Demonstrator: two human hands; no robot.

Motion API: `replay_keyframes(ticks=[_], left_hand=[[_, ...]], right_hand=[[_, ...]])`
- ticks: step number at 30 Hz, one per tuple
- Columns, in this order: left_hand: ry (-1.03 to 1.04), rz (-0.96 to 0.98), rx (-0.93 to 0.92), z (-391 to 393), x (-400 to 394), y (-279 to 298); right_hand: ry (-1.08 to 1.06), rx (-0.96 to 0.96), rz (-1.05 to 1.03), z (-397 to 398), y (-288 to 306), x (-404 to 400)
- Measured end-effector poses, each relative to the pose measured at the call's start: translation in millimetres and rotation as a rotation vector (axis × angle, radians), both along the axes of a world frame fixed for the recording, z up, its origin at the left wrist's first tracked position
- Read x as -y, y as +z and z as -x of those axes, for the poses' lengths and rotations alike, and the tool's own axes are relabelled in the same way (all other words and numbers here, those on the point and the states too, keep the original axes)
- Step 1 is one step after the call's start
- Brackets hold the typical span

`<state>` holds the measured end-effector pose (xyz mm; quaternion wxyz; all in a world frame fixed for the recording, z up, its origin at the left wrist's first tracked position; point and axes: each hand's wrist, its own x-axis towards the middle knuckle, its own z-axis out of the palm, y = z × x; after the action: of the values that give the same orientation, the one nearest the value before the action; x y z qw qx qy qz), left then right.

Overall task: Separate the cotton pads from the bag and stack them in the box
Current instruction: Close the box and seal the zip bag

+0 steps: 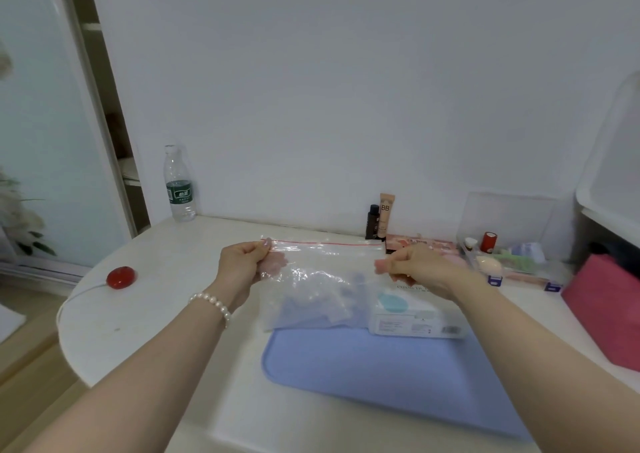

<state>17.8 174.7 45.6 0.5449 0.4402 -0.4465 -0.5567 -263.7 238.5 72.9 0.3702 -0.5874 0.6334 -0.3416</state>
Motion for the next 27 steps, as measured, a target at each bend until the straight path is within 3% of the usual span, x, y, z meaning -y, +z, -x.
replay_keyframes(ticks=[2, 6, 11, 15, 16, 19, 22, 24, 27], left_hand=[[-0.011, -0.068, -0.027, 7.8, 6.1, 1.7], [-0.090, -0.206, -0.080, 13.2, 18.9, 7.4], [-0.168, -0.174, 0.310, 1.8, 7.7, -33.9], [-0.045, -0.168, 0.238, -6.3, 8.0, -49.9], [0.005, -0.181, 0.197, -8.0, 10.8, -47.7], [0.067, -0.186, 0.073, -8.0, 18.1, -38.8], [0.105, -0.162, 0.119, -1.0, 20.8, -36.3], [0.145, -0.141, 0.175, 5.0, 21.1, -37.8], [0.264, -0.058, 0.473, 6.0, 23.4, -42.7]], right_hand=[[-0.034, 0.011, 0.021, -3.6, -5.6, 4.9], [-0.203, 0.225, 0.109, -24.0, -13.9, 22.5], [-0.398, 0.399, 0.173, -49.7, -22.9, 42.1], [-0.451, 0.500, 0.142, -63.2, -30.2, 53.9], [-0.451, 0.453, 0.122, -65.2, -31.7, 55.8], [-0.410, 0.072, 0.080, -73.9, -35.9, 46.9], [-0.387, -0.150, 0.193, -86.3, -50.3, 31.9], [-0.430, -0.142, 0.260, -89.8, -56.1, 26.6], [-0.404, 0.147, 0.288, -82.1, -54.0, 25.8]])
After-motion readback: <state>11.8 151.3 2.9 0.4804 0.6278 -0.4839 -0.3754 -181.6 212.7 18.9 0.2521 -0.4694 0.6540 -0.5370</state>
